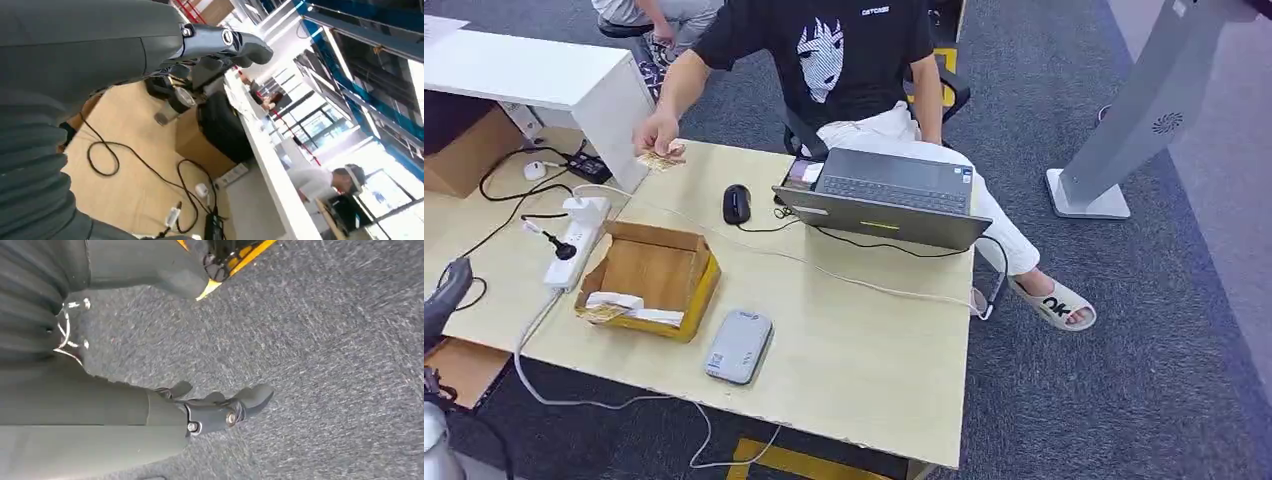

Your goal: Pass the card to the sensor for recognition and then transmit it.

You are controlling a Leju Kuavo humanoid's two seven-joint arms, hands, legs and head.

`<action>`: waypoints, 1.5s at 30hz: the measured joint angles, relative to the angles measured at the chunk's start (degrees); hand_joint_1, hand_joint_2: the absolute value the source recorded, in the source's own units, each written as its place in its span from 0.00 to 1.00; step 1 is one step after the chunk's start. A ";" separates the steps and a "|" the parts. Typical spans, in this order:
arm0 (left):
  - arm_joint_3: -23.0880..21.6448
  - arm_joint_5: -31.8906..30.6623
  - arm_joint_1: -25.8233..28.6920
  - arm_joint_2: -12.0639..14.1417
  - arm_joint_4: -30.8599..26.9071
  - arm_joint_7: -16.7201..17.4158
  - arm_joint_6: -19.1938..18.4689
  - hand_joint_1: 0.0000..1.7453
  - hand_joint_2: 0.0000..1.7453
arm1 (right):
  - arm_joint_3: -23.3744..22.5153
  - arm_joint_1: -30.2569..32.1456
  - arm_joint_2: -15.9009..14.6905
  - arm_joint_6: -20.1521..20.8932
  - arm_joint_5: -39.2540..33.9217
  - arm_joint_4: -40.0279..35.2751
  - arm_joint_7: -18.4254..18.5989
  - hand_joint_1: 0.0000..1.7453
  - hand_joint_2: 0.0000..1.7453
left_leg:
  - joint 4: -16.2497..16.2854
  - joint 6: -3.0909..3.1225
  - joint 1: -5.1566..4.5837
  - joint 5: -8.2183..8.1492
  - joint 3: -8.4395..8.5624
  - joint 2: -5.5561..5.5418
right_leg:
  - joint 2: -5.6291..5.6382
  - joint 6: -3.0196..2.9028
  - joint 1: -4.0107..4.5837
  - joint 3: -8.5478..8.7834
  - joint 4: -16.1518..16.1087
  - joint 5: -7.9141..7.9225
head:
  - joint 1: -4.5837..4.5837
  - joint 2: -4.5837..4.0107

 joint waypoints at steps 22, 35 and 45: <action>-33.67 -20.87 -12.11 -0.81 12.89 4.41 9.22 0.00 1.00 | -10.11 -3.11 0.46 5.27 15.38 4.13 -3.17 0.00 1.00 | 0.04 0.07 -0.01 0.16 -0.07 0.08 | 0.06 0.01 0.00 0.01 0.01 0.23 | 0.02 0.00; -40.39 -23.45 -13.01 -1.66 15.54 4.98 11.63 1.00 1.00 | -12.28 -3.93 0.48 5.94 18.88 6.62 -4.63 0.00 1.00 | 0.03 0.07 -0.01 0.16 -0.09 0.09 | 0.07 0.02 0.01 0.01 0.02 0.23 | 0.02 0.00; -40.61 -22.20 -12.86 -1.64 16.41 4.87 11.76 1.00 1.00 | -12.37 -3.93 0.52 6.53 19.89 6.62 -4.63 0.00 1.00 | 0.03 0.07 -0.01 0.16 -0.11 0.07 | 0.06 0.02 0.00 0.01 0.02 0.24 | 0.02 0.00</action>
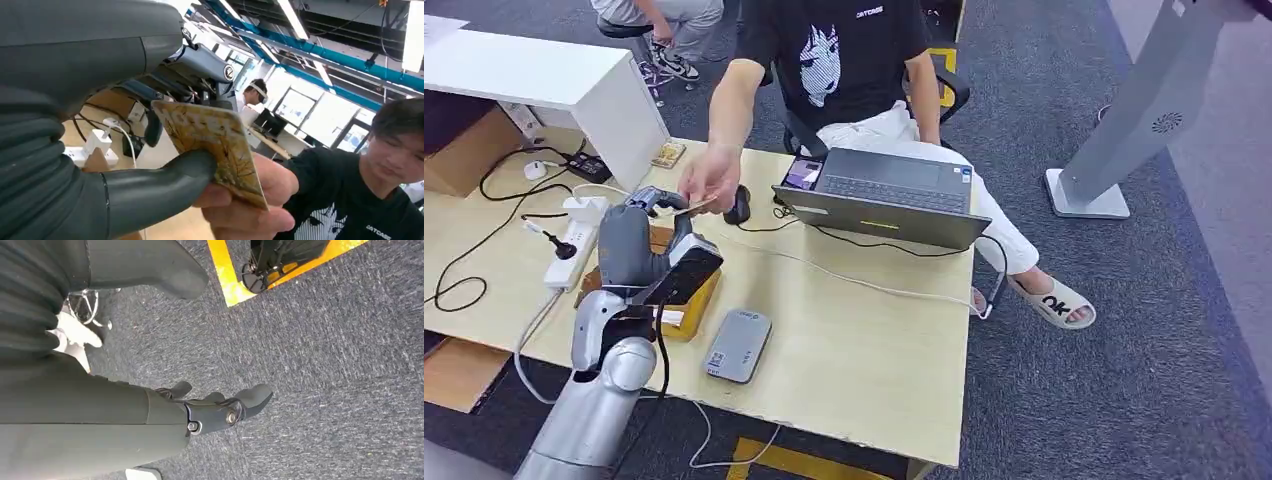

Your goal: Pass the card to the sensor for recognition and then transmit it.

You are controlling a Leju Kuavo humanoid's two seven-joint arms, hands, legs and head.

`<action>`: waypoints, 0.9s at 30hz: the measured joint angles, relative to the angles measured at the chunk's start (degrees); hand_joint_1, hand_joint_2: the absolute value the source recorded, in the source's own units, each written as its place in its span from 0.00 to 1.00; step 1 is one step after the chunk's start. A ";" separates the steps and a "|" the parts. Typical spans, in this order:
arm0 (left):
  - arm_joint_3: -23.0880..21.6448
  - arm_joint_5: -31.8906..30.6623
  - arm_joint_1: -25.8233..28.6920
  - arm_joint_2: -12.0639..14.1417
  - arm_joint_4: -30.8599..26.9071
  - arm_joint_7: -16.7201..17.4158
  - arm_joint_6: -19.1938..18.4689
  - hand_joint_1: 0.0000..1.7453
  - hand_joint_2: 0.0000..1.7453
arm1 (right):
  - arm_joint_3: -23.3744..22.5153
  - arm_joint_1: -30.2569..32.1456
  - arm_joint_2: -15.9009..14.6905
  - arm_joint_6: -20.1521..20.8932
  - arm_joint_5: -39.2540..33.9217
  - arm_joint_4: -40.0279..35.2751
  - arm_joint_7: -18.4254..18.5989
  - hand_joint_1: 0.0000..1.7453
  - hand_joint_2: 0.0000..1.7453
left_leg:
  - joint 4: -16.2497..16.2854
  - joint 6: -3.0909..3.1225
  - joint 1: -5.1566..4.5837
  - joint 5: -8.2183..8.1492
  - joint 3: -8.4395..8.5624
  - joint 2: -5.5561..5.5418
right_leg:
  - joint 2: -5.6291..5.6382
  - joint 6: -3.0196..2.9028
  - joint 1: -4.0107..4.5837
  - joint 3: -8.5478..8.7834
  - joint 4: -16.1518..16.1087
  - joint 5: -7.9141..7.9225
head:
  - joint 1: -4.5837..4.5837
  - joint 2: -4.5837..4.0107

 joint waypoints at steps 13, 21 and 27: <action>-0.02 0.28 0.27 0.02 0.22 -0.46 0.04 1.00 1.00 | 0.00 0.00 0.00 0.20 0.04 -0.04 0.02 0.00 1.00 | 0.00 0.00 0.00 0.00 0.00 0.00 | 0.00 0.00 0.00 0.00 0.00 0.00 | 0.00 0.00; -0.66 -3.33 2.52 0.79 -0.90 -0.89 -0.85 1.00 1.00 | -0.09 0.04 0.18 1.16 1.09 -0.37 0.28 0.00 1.00 | -0.01 0.00 0.00 0.00 0.00 0.01 | 0.01 0.00 0.00 0.00 0.00 0.00 | -0.02 0.00; -2.30 -10.54 7.54 2.54 -6.34 4.48 -7.28 1.00 1.00 | -1.27 0.08 0.83 2.80 2.01 -2.14 0.46 0.00 1.00 | -0.03 0.00 0.00 -0.01 -0.04 0.01 | 0.01 -0.01 0.00 -0.02 0.00 -0.02 | -0.02 0.00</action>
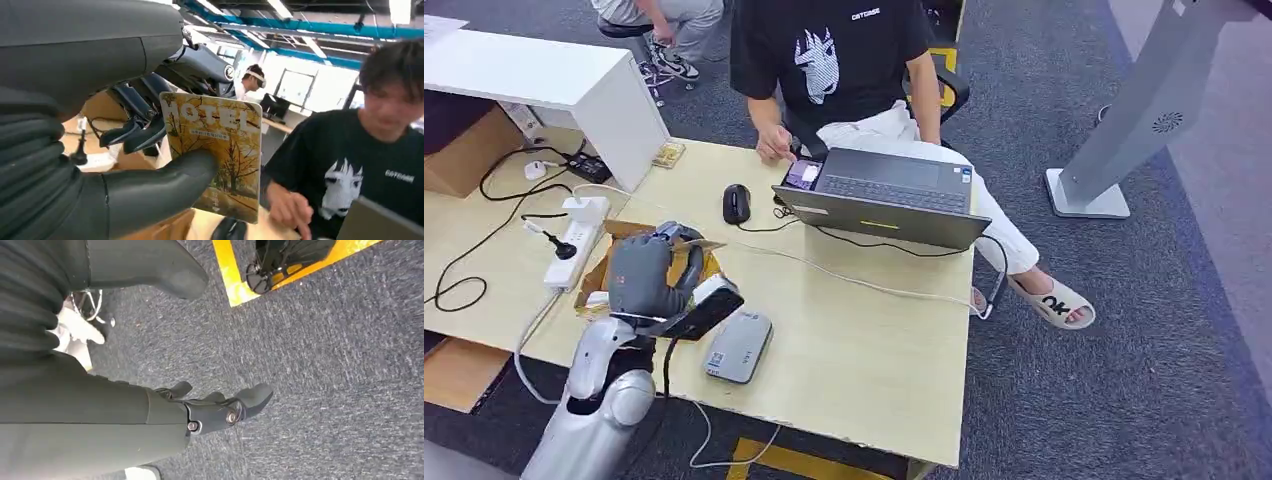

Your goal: Pass the card to the sensor for recognition and then transmit it.

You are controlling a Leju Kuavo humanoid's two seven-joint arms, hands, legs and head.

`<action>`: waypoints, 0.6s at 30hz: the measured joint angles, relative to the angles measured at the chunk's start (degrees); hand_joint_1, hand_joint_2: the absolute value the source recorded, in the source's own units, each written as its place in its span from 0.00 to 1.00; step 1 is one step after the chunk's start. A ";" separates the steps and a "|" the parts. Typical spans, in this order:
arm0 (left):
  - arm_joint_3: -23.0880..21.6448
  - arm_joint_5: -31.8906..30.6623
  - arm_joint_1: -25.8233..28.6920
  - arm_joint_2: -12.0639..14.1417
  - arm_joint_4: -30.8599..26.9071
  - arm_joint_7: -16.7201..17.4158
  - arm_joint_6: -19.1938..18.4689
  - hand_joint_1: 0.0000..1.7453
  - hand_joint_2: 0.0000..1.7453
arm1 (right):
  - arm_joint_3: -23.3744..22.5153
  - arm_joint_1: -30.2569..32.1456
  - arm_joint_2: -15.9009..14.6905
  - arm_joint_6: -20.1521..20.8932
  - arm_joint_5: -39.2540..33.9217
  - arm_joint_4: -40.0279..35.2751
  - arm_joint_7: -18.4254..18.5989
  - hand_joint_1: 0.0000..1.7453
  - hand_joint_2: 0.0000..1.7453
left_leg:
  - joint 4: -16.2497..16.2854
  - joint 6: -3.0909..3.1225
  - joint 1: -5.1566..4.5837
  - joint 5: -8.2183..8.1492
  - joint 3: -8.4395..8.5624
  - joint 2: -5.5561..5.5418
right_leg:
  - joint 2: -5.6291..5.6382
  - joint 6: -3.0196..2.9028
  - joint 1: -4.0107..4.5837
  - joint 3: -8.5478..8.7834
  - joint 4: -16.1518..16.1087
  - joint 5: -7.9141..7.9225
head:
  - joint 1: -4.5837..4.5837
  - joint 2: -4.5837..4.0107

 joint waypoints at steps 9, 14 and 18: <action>-1.92 -9.24 6.14 5.04 -4.76 3.69 -3.01 1.00 1.00 | -1.62 -0.05 0.44 1.75 0.72 -2.42 -0.04 0.00 1.00 | -0.02 -0.02 0.00 0.03 0.00 -0.03 | -0.05 0.00 0.00 0.00 0.00 0.00 | 0.02 0.00; -2.23 -10.66 7.27 5.77 -4.83 4.30 -3.10 1.00 1.00 | -1.64 -0.07 0.44 1.66 1.11 -2.60 -0.48 0.00 1.00 | -0.02 -0.02 0.00 0.03 0.00 -0.04 | -0.05 0.00 0.00 0.01 0.00 0.01 | 0.02 0.00; -3.10 -15.84 7.48 5.88 -3.06 5.50 -2.36 1.00 1.00 | -1.64 -0.09 0.42 0.90 1.94 -2.40 -1.05 0.00 1.00 | -0.02 -0.01 0.00 0.04 0.00 -0.05 | -0.06 0.00 0.00 0.02 0.00 0.01 | 0.00 0.00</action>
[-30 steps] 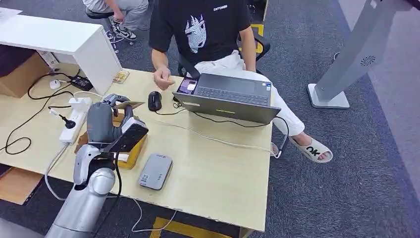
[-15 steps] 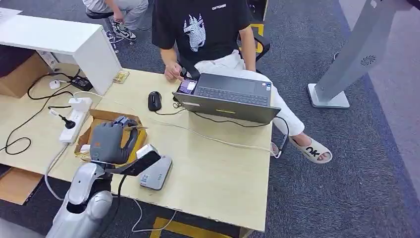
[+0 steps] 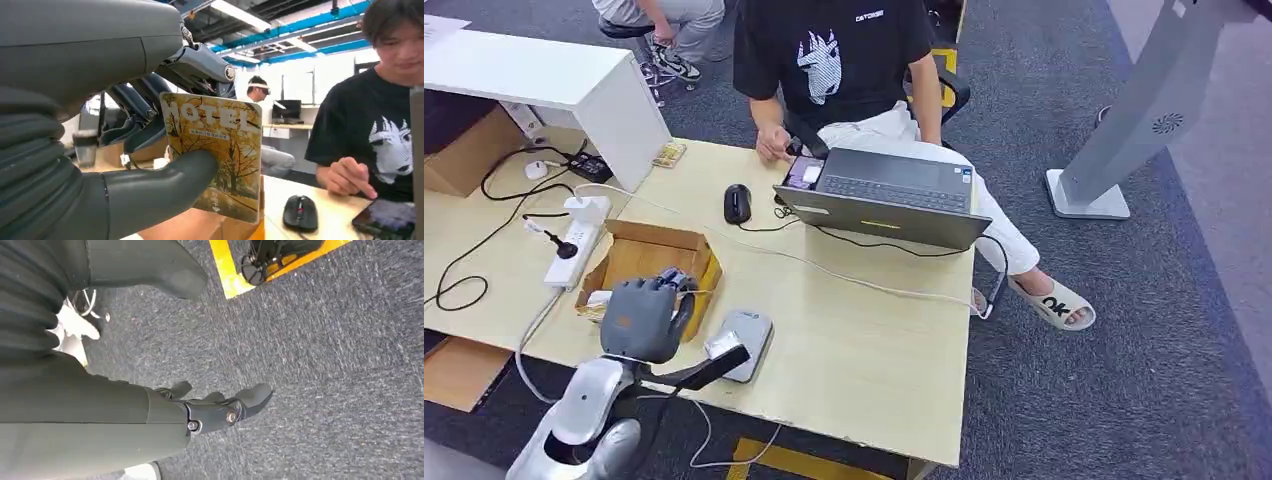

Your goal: Pass the card to the sensor for recognition and then transmit it.

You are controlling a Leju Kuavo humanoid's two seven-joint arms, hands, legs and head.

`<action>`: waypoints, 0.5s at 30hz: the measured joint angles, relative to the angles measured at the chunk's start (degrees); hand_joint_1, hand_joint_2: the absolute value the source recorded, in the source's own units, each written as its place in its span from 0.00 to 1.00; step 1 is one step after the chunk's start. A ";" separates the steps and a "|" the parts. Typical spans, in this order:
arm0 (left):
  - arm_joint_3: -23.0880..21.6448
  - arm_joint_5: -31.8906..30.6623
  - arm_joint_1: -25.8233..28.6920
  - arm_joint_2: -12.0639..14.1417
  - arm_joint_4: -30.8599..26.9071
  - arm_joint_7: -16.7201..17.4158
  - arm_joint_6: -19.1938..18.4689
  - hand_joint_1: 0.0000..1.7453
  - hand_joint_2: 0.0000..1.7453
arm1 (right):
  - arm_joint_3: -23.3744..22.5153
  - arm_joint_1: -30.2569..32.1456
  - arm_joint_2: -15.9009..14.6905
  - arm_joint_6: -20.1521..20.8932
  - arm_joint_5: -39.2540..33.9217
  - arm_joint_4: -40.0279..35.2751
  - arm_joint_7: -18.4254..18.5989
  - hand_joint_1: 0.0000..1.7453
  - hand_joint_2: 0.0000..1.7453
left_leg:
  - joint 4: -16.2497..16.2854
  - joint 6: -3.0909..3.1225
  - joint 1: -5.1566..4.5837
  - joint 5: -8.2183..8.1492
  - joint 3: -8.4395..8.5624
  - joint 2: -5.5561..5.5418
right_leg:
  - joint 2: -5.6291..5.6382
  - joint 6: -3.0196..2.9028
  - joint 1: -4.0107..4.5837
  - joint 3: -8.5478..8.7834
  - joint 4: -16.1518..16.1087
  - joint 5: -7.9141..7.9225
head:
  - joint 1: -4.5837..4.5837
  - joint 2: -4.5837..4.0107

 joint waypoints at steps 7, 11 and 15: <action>-1.05 -0.81 -0.17 -0.11 4.52 0.53 0.55 1.00 1.00 | 0.00 0.00 0.00 -0.15 0.20 0.22 -0.20 0.00 1.00 | 0.00 0.00 0.00 0.00 0.01 0.00 | 0.00 0.00 0.00 -0.02 0.00 0.00 | 0.02 0.00; -1.40 -1.27 -0.73 -0.59 7.47 0.55 1.60 1.00 1.00 | 0.00 0.00 0.00 -0.18 0.59 0.26 -0.22 0.00 1.00 | 0.00 0.00 0.00 0.00 0.00 0.00 | 0.00 0.00 0.00 -0.02 0.00 0.00 | 0.02 0.00; -1.93 -1.34 -1.21 -0.88 9.65 0.55 1.79 1.00 1.00 | 0.00 0.00 0.00 -0.18 1.03 0.31 -0.22 0.00 1.00 | 0.00 0.00 0.00 0.00 0.00 0.01 | 0.01 0.00 0.00 -0.02 0.00 0.00 | 0.02 0.00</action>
